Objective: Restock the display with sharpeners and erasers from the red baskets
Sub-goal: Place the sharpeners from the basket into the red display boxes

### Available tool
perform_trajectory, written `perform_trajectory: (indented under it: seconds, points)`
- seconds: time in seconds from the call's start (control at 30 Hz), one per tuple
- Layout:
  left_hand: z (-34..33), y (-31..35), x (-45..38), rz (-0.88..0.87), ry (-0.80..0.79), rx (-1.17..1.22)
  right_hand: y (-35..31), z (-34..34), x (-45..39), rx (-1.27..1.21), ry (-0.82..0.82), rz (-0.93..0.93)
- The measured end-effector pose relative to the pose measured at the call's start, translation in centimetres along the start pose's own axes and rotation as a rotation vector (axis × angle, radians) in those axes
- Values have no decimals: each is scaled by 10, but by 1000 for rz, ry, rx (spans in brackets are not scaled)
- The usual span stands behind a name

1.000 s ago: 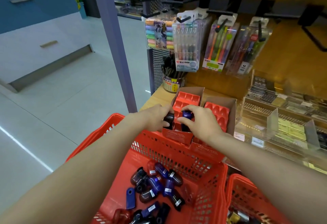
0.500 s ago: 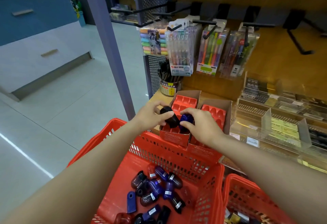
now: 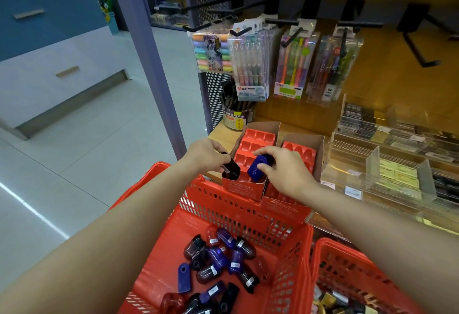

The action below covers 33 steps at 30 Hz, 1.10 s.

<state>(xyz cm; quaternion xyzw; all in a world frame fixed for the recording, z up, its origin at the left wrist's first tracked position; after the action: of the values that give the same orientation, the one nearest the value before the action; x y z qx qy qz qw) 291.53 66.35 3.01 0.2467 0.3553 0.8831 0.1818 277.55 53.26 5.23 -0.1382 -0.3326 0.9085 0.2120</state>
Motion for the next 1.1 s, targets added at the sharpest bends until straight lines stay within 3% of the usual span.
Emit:
perform_trajectory:
  seconds: [0.23, 0.57, 0.8, 0.97, 1.1]
  points:
    - [-3, 21, 6, -182, 110, -350, 1, -1, -1, 6, -24, 0]
    - [-22, 31, 8, -305, 173, -541, 3, -8, -8, 153, -132, 18]
    - [-23, 9, 7, -194, 23, -179, -2, -3, -14, 212, -77, 24]
    - [-31, -14, 6, -1, 39, 214, -5, -4, -17, 236, -90, 20]
    - [-36, -22, 4, 21, 23, 305, 0, 0, -22, 192, -39, -14]
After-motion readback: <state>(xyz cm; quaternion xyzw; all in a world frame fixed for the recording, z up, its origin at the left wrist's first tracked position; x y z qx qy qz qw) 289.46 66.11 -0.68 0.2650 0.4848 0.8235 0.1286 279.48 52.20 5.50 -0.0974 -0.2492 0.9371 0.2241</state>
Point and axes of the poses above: each hand's wrist, its own x-axis away from the middle knuckle, its own z-axis out of the back of the hand, y = z × x, the point moved 7 cm from there along -x, towards the middle knuckle, and after that the axes turned 4 degrees about y, right-handed, at the moved point
